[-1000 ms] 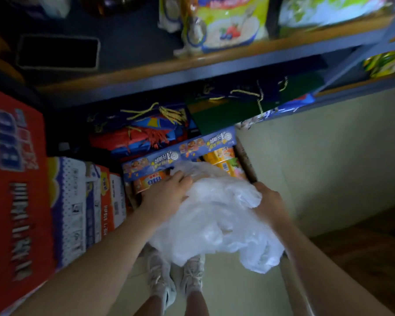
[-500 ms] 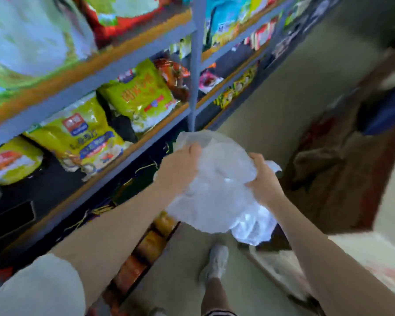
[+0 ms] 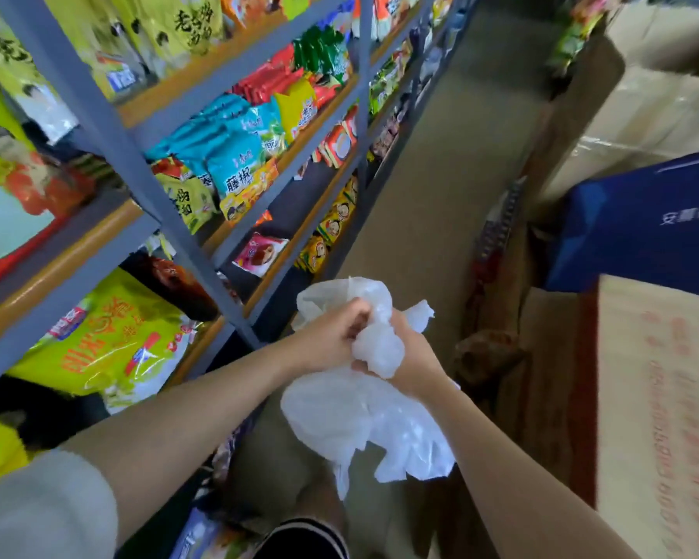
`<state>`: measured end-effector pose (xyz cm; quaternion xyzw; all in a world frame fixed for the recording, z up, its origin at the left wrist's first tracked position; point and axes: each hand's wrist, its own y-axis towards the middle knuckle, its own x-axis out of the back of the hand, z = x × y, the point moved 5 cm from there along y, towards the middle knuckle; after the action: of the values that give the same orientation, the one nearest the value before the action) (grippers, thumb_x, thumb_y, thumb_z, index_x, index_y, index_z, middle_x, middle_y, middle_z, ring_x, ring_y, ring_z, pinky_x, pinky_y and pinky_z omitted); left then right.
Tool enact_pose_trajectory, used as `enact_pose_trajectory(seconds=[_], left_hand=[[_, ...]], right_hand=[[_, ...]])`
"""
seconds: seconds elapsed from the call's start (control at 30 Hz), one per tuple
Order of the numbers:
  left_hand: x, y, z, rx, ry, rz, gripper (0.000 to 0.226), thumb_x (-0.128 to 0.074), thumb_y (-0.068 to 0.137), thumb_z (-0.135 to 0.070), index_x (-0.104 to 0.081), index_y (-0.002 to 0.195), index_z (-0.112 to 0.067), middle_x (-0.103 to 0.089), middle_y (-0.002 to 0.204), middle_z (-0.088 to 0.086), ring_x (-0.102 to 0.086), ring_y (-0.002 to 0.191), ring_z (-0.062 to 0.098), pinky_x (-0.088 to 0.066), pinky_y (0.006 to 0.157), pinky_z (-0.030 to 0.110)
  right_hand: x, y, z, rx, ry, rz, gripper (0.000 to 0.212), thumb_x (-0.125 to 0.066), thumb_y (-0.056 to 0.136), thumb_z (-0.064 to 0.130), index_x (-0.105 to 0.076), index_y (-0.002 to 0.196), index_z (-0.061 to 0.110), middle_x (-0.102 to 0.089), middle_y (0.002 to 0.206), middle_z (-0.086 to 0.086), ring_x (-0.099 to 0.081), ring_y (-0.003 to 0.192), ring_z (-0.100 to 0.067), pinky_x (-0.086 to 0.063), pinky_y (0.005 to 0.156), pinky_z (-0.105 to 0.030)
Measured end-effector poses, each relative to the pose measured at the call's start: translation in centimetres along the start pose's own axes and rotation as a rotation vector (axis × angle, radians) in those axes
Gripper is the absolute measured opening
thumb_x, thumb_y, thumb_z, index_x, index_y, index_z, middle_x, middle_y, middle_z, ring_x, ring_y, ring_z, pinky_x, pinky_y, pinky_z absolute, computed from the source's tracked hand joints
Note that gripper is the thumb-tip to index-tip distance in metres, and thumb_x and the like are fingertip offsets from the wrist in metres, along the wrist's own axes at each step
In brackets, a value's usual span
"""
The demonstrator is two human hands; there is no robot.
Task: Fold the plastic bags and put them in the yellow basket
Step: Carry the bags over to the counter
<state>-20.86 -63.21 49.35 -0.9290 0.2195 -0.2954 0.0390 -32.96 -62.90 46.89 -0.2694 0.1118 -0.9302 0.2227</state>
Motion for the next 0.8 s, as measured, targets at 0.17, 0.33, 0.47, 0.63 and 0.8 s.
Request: enact_pose_trajectory(seconds=[0.17,0.33,0.47,0.63,0.8], left_hand=[[4.9,12.7,1.9,-0.028,0.267,0.173,0.031,-0.059,0.086,-0.019,-0.053,0.115,-0.026,-0.061,0.114,-0.006,-0.058,0.104,0.011,-0.048,0.087,0.029],[14.2,24.0,4.9,-0.039,0.898,0.062,0.018,-0.042,0.093,-0.022,-0.053,0.106,-0.015,-0.059,0.101,0.002,-0.058,0.086,0.025,-0.045,0.064,0.032],[18.1,31.9,6.7,-0.077,0.982,0.108,0.016,-0.039,0.093,-0.022,-0.051,0.097,-0.012,-0.060,0.092,0.005,-0.059,0.075,0.026,-0.037,0.053,0.029],[21.4,44.0,7.1,-0.100,0.953,0.074,0.016,-0.040,0.094,-0.024,-0.049,0.100,-0.013,-0.060,0.094,0.005,-0.060,0.079,0.028,-0.048,0.062,0.034],[24.2,58.8,6.2,-0.128,0.920,0.031,0.014,-0.043,0.092,-0.025,-0.050,0.098,-0.014,-0.061,0.094,0.006,-0.060,0.082,0.030,-0.047,0.062,0.035]], right_hand=[[7.8,9.6,-2.0,-0.214,-0.434,-0.145,0.055,-0.057,0.081,0.006,-0.038,0.130,0.022,-0.058,0.102,-0.005,-0.059,0.100,-0.030,-0.048,0.082,-0.037],[14.5,17.9,-1.2,-0.459,-0.692,-0.236,0.051,-0.041,0.092,0.009,-0.026,0.140,0.020,-0.050,0.128,-0.005,-0.054,0.112,-0.030,-0.043,0.082,-0.036],[19.2,23.4,-0.7,-0.536,-0.744,-0.309,0.051,-0.042,0.091,0.009,-0.026,0.138,0.019,-0.052,0.126,-0.004,-0.057,0.107,-0.030,-0.038,0.072,-0.033],[27.2,30.6,-2.3,-0.576,-0.677,-0.514,0.053,-0.044,0.085,0.004,-0.028,0.135,0.015,-0.057,0.113,-0.010,-0.058,0.098,-0.034,-0.040,0.069,-0.034],[37.1,41.6,-5.1,-0.535,-0.550,-0.632,0.058,-0.045,0.085,0.007,-0.025,0.138,0.018,-0.060,0.109,-0.010,-0.058,0.087,-0.034,-0.039,0.067,-0.035]])
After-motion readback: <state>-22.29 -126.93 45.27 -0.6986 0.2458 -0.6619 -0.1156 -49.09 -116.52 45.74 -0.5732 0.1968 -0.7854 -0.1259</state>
